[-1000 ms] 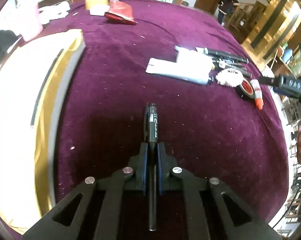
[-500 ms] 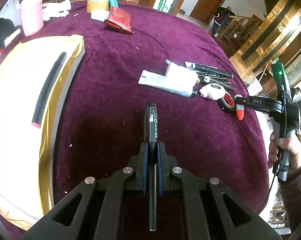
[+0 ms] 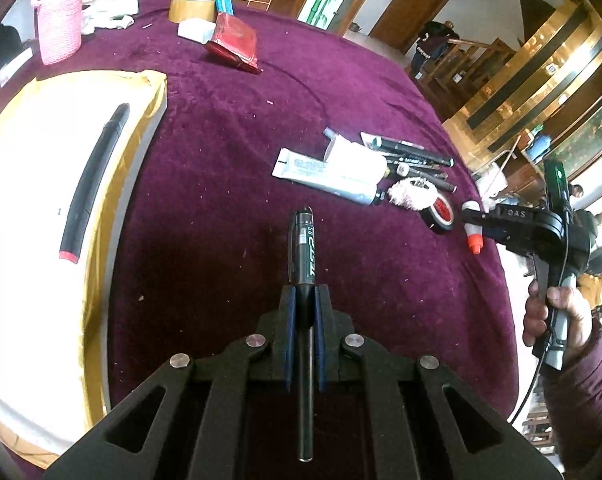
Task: Organize objects
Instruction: 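Grasp the white orange-capped bottle with the right gripper while the left gripper holds the pen, then carry the pen and bottle over the white tray and lower them in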
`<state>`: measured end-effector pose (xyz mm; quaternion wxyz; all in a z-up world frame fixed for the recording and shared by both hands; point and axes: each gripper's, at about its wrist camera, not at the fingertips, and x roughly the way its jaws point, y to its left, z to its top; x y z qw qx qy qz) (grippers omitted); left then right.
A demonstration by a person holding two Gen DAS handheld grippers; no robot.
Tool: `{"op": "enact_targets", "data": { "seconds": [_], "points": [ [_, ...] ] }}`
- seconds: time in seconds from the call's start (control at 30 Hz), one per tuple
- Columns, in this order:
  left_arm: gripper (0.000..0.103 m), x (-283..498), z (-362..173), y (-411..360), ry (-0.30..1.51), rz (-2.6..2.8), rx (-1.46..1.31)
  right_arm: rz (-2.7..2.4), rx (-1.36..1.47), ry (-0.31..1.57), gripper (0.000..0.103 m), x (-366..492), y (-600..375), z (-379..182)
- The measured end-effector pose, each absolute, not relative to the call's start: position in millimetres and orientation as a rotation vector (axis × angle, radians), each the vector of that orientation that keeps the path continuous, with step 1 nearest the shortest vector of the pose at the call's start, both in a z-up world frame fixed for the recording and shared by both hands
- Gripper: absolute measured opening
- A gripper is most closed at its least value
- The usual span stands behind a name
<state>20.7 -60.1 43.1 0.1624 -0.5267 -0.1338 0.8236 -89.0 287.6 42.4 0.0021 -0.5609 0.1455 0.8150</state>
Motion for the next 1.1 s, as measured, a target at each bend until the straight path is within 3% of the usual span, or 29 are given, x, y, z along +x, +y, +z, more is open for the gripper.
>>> {"op": "enact_targets", "data": {
  "seconds": [0.2, 0.47, 0.67, 0.9, 1.1],
  "points": [
    [0.006, 20.4, 64.9, -91.1, -0.441, 2.336, -1.451, 2.656, -1.775, 0.628, 0.024, -71.8, 257.5, 80.1],
    [0.006, -1.9, 88.4, -191.0, -0.471, 2.458, -1.45, 2.775, -1.893, 0.745, 0.025, -67.2, 144.0, 103.5],
    [0.006, -34.4, 74.2, -249.5, -0.441, 2.514, -1.498, 2.85, -2.052, 0.661, 0.025, -75.9, 25.7, 96.6],
    [0.006, -72.1, 35.7, -269.4, -0.414, 2.485, -1.594, 2.746, -2.26, 0.677, 0.025, -89.6, -71.7, 55.9],
    [0.006, -94.1, 19.1, -276.4, -0.409, 2.484, -1.611, 2.722, -2.282, 0.582, 0.025, -106.6, -123.9, 34.9]
  ]
}}
